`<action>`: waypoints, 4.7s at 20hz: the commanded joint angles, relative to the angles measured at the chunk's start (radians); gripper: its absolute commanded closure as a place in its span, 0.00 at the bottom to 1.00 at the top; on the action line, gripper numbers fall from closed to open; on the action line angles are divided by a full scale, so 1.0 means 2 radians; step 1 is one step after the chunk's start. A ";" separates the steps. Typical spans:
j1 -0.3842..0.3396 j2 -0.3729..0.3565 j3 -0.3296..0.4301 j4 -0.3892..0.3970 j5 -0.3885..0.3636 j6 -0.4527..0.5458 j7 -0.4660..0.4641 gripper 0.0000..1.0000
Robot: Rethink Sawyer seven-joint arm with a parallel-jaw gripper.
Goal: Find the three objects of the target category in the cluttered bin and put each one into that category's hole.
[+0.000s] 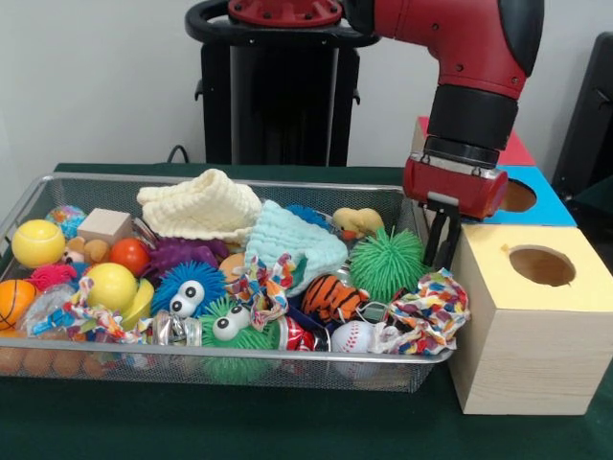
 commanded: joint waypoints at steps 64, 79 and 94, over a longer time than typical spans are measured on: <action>-0.105 0.070 -0.036 -0.174 -0.059 0.094 0.060 0.00; -0.022 0.103 -0.123 -0.187 0.004 0.146 0.105 0.00; 0.009 0.118 -0.153 -0.147 0.096 0.162 0.168 0.00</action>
